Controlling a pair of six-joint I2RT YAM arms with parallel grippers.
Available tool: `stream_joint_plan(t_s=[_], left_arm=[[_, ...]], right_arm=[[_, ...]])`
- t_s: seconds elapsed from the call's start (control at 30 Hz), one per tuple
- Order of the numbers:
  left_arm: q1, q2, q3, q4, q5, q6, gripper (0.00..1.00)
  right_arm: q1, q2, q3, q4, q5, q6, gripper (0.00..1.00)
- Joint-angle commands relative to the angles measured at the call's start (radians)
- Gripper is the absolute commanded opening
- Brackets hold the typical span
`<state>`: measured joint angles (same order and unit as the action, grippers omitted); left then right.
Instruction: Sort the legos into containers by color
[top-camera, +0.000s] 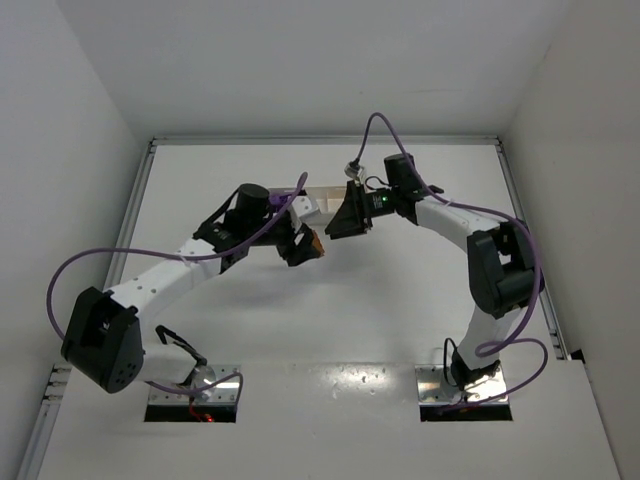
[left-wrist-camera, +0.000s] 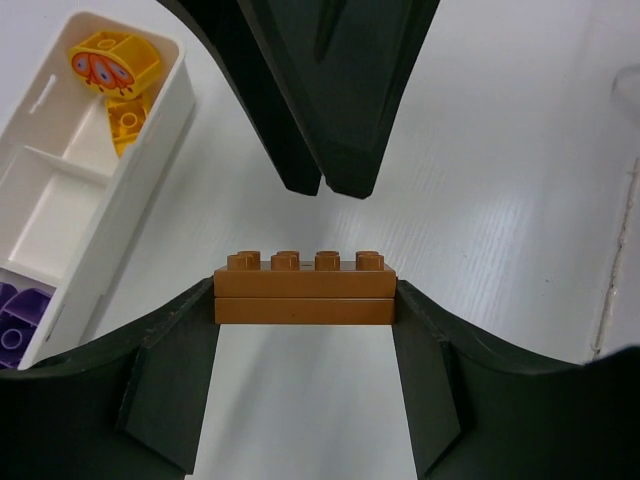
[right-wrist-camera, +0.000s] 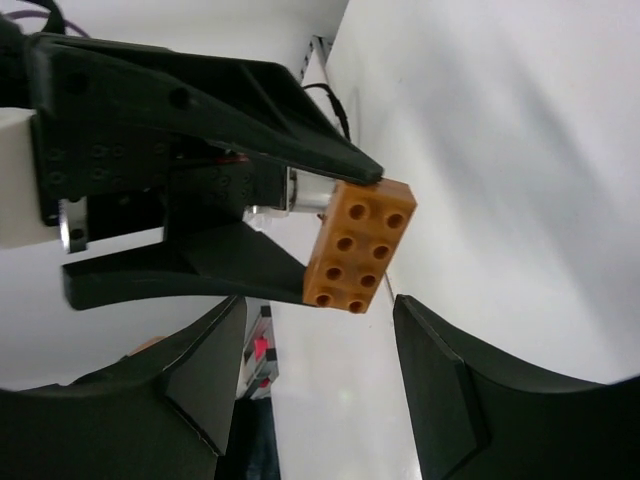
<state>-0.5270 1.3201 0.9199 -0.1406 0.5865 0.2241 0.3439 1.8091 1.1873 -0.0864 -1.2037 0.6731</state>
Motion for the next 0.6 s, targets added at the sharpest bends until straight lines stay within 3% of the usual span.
stream_joint_plan(t_s=[0.0, 0.57], left_arm=[[-0.021, -0.002, 0.05, 0.018, -0.014, 0.017, 0.24], [-0.039, 0.025, 0.086, 0.018, -0.024, 0.017, 0.24]], right_arm=[[0.007, -0.014, 0.001, -0.021, 0.033, -0.05, 0.61], [0.044, 0.035, 0.029, -0.039, 0.046, -0.06, 0.6]])
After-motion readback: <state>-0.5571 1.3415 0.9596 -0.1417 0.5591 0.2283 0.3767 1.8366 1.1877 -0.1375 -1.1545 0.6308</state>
